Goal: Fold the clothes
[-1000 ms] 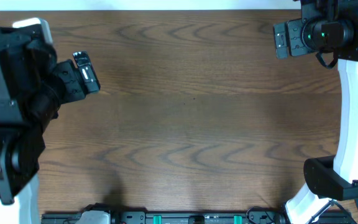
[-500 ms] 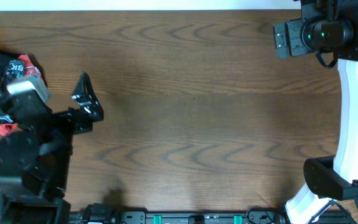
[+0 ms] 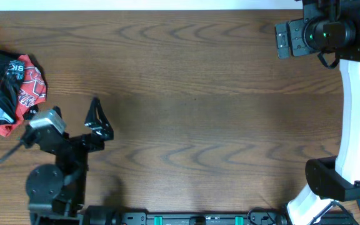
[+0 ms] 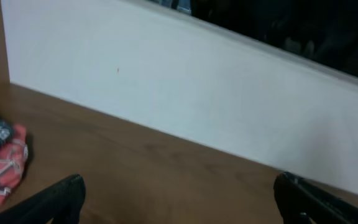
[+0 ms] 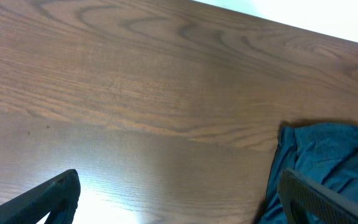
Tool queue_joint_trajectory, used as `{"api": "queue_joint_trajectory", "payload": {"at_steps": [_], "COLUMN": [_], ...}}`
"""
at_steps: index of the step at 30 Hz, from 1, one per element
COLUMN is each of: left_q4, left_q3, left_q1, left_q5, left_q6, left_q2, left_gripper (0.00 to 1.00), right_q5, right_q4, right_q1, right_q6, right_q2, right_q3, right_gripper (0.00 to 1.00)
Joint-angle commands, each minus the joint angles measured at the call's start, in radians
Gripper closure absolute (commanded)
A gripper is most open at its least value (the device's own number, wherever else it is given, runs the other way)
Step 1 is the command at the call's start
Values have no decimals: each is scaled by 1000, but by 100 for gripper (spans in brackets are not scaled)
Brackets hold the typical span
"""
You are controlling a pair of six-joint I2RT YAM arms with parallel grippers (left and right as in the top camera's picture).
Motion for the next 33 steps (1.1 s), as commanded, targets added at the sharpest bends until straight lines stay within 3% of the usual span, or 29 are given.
{"api": "queue_joint_trajectory", "payload": {"at_steps": [1, 12, 33], "left_q4": [32, 38, 3], "left_q3": [-102, -315, -493], "left_q1": [-3, 13, 13], "left_q5": [-11, -35, -64], "left_q6": [0, -1, -8], "left_q2": [-88, -259, -402], "left_gripper": [2, 2, 2], "right_q5": [6, 6, 6], "right_q4": [-1, -1, -1], "right_q1": [1, 1, 1], "right_q6": [2, 2, 2], "right_q2": [-3, -3, -3], "right_q3": [8, 8, 8], "right_gripper": [1, 1, 1]}}
